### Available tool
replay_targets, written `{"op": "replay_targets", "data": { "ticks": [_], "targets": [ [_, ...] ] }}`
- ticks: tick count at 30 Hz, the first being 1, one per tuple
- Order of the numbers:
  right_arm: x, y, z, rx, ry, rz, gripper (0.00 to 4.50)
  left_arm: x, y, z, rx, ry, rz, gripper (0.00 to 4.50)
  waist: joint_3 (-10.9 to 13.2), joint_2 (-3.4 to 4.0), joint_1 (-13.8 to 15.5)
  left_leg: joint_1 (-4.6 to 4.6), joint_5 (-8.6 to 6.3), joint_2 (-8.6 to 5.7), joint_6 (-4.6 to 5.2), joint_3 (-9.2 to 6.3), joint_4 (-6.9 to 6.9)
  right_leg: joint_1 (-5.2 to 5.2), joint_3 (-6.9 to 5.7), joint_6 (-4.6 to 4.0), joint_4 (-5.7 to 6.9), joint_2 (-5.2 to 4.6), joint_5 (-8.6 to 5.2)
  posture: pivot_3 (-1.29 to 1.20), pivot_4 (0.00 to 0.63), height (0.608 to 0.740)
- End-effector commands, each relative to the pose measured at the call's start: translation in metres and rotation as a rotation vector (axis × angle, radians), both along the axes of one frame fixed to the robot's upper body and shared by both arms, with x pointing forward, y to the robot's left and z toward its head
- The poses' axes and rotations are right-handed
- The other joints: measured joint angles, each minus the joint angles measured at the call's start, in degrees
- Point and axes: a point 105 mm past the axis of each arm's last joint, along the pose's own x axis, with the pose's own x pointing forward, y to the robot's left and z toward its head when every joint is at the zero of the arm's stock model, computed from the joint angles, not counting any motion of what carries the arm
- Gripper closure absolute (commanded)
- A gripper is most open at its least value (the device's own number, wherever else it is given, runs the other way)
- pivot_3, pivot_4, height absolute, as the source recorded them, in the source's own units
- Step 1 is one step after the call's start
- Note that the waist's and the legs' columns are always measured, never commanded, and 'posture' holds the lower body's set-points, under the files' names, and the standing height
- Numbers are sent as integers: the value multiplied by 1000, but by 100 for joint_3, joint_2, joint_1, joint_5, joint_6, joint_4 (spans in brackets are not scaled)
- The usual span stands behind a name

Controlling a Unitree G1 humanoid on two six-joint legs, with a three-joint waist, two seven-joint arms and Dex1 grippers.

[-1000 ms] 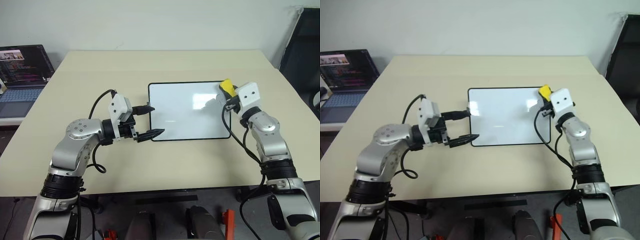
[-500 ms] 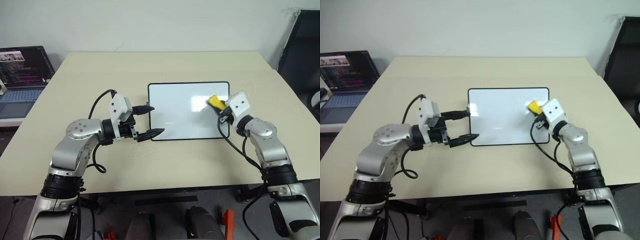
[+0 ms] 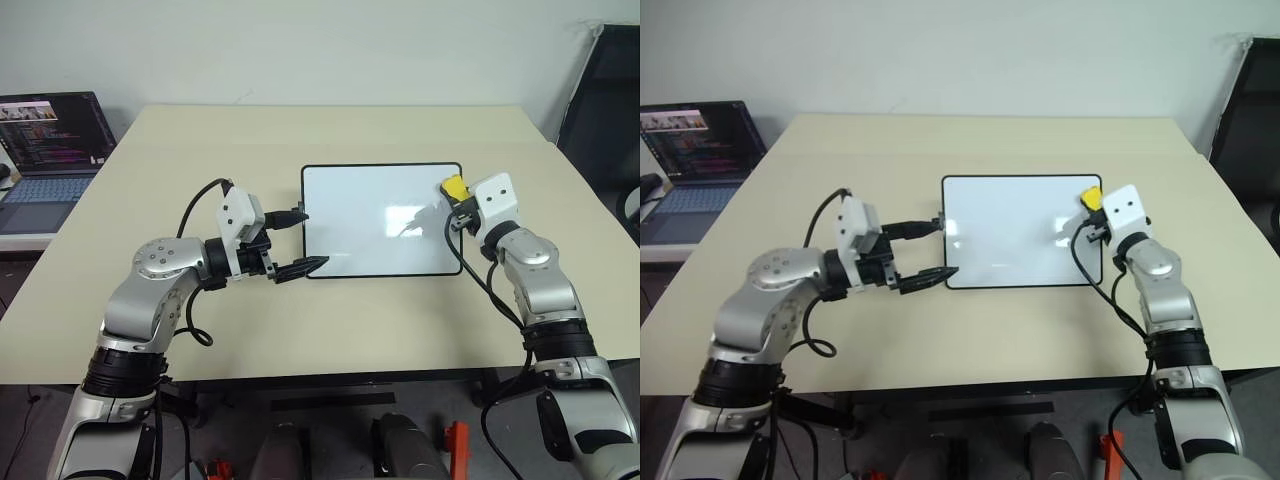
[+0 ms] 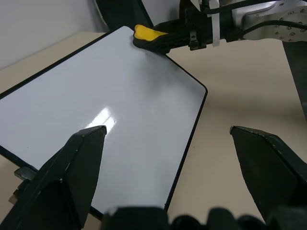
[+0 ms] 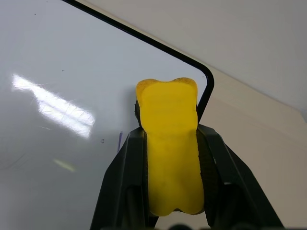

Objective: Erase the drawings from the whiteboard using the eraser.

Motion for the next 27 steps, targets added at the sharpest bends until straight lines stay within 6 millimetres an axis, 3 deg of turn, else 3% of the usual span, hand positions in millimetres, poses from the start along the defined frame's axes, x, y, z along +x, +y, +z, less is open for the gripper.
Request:
{"op": "replay_targets", "data": {
  "ticks": [1, 4, 8, 18, 27],
  "targets": [
    [-10, 10, -26, 1, 118, 72, 3516, 0, -5, 11, -3, -53, -21, 0, 0, 0, 2, 0, 0, 0, 0, -1, -1, 0, -1, 0, 0, 0, 0, 0, 150, 740],
    [-31, 30, -41, -18, 223, 241, 3516, 0, -4, 12, -3, -55, -21, 0, 0, 0, -8, 0, 0, 2, 0, -1, -3, -1, 0, 0, -2, 2, -1, 0, 150, 740],
    [-42, 28, -50, -23, 282, 265, 3516, 1, -4, 12, -2, -55, -19, 0, 0, 0, -30, 0, -1, 5, 0, -1, -5, -2, 0, -1, -3, 5, -2, 0, 150, 740],
    [-3, -11, -19, -2, 107, -43, 3516, 1, -5, 12, -3, -54, -23, 0, -1, -2, -11, 3, 6, 3, 7, 8, 2, -1, 9, -23, -7, 5, -2, 0, 150, 740],
    [0, -20, -25, -8, 117, -108, 3517, 0, -4, 11, -1, -49, -21, 0, -3, -6, 9, -1, 6, 3, 7, 8, 1, -1, 9, -23, -13, 4, -3, 0, 150, 740]
  ]
}}
